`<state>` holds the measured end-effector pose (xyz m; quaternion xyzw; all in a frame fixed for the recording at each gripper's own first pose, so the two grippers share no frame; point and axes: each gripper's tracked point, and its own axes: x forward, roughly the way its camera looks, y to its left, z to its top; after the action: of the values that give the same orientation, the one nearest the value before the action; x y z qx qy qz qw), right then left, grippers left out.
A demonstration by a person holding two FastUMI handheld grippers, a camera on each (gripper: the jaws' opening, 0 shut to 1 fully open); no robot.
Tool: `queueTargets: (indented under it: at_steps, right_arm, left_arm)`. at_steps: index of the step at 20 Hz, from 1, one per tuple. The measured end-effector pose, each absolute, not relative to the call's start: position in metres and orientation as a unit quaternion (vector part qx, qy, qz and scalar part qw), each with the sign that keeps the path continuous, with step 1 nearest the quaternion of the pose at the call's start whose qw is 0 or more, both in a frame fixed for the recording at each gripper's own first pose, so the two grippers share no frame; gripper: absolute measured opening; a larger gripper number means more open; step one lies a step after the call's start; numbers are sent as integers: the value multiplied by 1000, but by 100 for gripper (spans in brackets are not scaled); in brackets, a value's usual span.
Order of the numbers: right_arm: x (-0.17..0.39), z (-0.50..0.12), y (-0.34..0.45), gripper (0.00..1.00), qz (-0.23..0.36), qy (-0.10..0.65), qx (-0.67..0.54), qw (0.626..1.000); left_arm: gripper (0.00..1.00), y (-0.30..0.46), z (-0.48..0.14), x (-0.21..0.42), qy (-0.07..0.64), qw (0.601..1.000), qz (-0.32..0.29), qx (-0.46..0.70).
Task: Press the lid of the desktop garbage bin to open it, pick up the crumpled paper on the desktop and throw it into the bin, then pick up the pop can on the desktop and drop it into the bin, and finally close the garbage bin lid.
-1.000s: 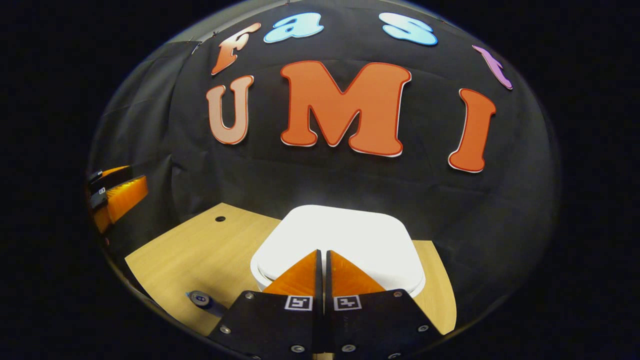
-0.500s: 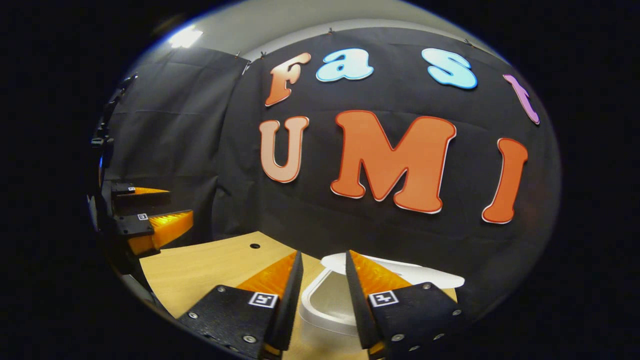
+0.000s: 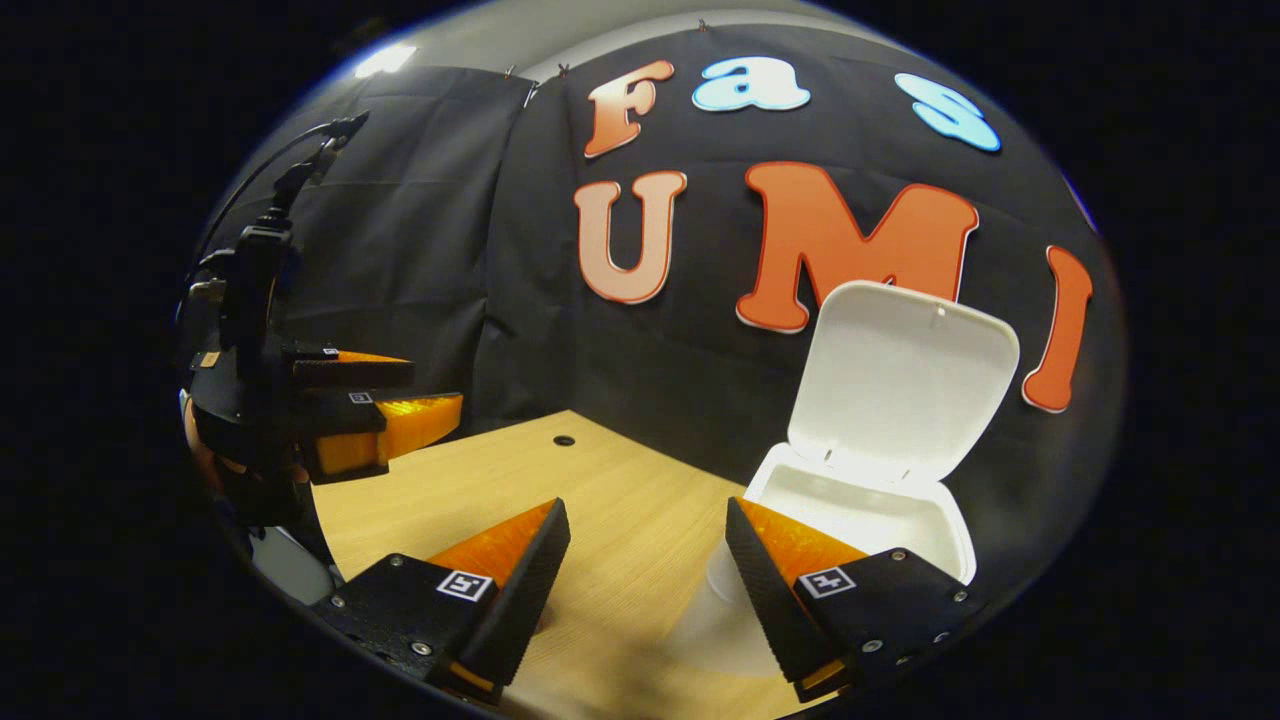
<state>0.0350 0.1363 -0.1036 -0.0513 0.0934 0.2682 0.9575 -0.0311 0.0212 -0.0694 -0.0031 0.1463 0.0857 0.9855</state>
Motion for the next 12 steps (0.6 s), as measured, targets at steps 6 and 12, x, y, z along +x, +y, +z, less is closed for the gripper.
queueTargets:
  at_steps: [6, 12]
  right_arm:
    - [18, -141, 159, 99, 254, 160, -31, 954]
    - [0, -181, 161, 98, 223, 213, -23, 951]
  left_arm:
    - [99, 10, -115, -52, 240, 970, 31, -27]
    - [100, -5, -156, -85, 342, 938, -28, -39]
